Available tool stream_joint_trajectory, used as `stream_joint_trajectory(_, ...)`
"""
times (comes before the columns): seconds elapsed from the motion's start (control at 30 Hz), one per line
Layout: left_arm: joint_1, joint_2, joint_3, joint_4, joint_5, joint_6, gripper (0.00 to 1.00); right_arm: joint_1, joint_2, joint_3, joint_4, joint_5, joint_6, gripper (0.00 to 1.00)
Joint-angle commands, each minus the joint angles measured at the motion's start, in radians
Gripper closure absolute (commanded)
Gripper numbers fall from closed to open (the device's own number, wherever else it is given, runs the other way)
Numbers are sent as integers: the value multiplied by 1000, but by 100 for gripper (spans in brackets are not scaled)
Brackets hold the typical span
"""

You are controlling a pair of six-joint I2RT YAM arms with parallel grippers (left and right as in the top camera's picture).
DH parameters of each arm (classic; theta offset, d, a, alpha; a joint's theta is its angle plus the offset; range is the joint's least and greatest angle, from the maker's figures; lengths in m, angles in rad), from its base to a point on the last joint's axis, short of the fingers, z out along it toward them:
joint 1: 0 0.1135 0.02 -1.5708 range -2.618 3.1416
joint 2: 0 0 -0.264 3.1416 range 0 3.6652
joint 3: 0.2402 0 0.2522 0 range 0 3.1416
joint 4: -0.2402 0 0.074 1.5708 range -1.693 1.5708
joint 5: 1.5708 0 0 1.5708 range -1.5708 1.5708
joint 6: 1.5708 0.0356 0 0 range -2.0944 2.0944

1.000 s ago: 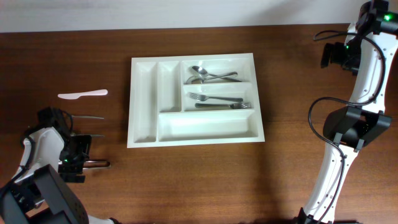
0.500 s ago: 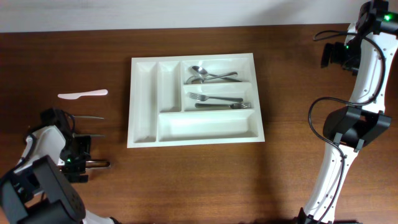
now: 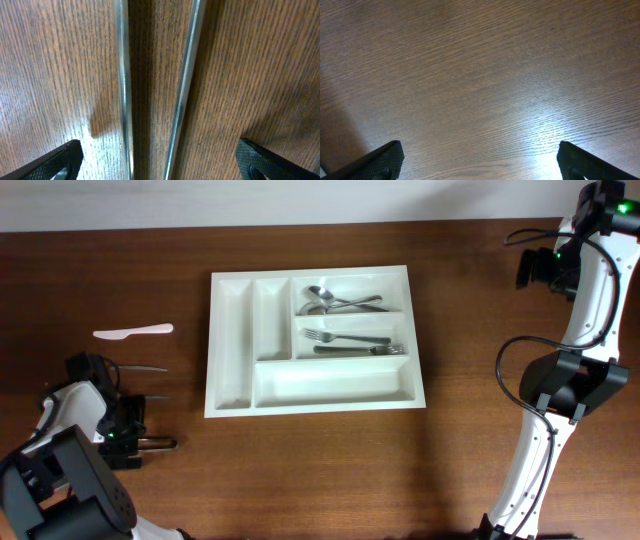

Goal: Pack container
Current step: 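Lower the left gripper and align it over the tongs' arms, then close the left gripper on the metal tongs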

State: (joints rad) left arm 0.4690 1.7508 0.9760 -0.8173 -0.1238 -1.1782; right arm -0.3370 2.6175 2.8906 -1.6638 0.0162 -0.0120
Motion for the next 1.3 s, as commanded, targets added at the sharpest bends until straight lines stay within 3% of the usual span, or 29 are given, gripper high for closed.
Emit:
stream_joint_trajectory(0.0, 7, 18, -13, 4, -12, 5, 1, -4, -23, -8, 3, -9, -7, 1)
stream_joint_trajectory(0.37, 7, 18, -109, 119, 31, 31, 0, -4, -23, -8, 3, -9, -7, 1)
stream_joint_trajectory(0.5, 7, 18, -123, 122, 31, 31, 1, -4, -23, -8, 3, -9, -7, 1)
stream_joint_trajectory(0.73, 7, 18, -125, 122, 66, 31, 11, -4, -23, -8, 3, -9, -7, 1)
stream_joint_trajectory(1.1, 7, 17, -124, 108, 68, 31, 11, -4, -23, -8, 3, -9, -7, 1)
stream_joint_trajectory(1.27, 7, 17, -124, 96, 68, 32, 27, -4, -23, -8, 3, -9, -7, 1)
